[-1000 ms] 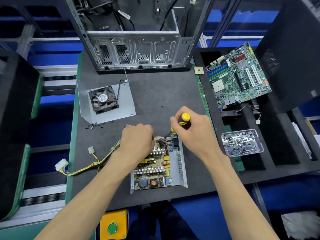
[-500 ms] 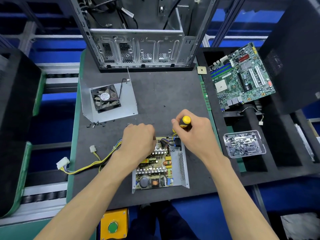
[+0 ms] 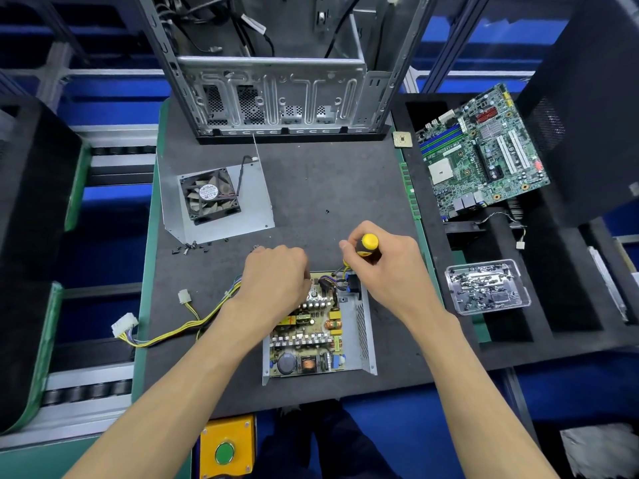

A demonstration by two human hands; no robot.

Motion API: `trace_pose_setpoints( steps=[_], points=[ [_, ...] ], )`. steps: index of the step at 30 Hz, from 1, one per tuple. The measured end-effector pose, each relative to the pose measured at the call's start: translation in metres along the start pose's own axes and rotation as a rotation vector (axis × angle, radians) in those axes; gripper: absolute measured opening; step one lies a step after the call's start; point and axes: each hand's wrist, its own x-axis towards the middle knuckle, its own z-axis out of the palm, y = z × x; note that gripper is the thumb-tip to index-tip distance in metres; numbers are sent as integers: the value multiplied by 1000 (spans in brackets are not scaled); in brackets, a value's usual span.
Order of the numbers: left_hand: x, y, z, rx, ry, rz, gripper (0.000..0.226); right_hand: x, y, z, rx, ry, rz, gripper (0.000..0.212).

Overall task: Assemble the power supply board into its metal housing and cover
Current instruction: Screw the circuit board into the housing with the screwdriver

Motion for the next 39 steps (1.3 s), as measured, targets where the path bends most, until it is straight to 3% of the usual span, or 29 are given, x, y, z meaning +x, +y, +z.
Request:
trace_pose_setpoints(
  steps=[7,9,12,14,16,18,23,26,29,31,33,36,39],
  points=[
    [-3,0,-8,-40,-33,39,22,5,-1,4,14,-68,8,33],
    [-6,-1,-17,-210,32,106,24,7,-3,6,6,-78,-8,37],
    [-11,2,-43,-615,290,167,22,7,-9,10,6,-81,-41,50],
    [-16,10,-62,-750,337,222,23,9,-13,10,-8,-78,-38,48],
    [-18,17,-74,-682,285,289,25,12,-12,12,-150,-158,-21,33],
    [-18,20,-78,-570,246,325,27,15,-12,13,-279,-253,-1,31],
    [-18,17,-84,-510,213,438,8,5,-8,8,-27,-178,-34,10],
    [-21,16,-86,-519,161,486,22,0,-2,6,30,-178,-47,11],
    [-25,21,-84,-501,249,359,26,-1,-1,8,21,-188,-33,8],
    [-26,23,-83,-496,299,306,18,1,-5,8,23,-189,-52,8],
    [-26,23,-83,-476,295,359,5,2,-9,8,20,-177,-67,14],
    [-26,21,-84,-454,231,466,20,2,-8,7,53,-175,-50,9],
    [-27,25,-82,-500,267,374,23,2,-7,5,62,-177,-65,22]
  ],
)
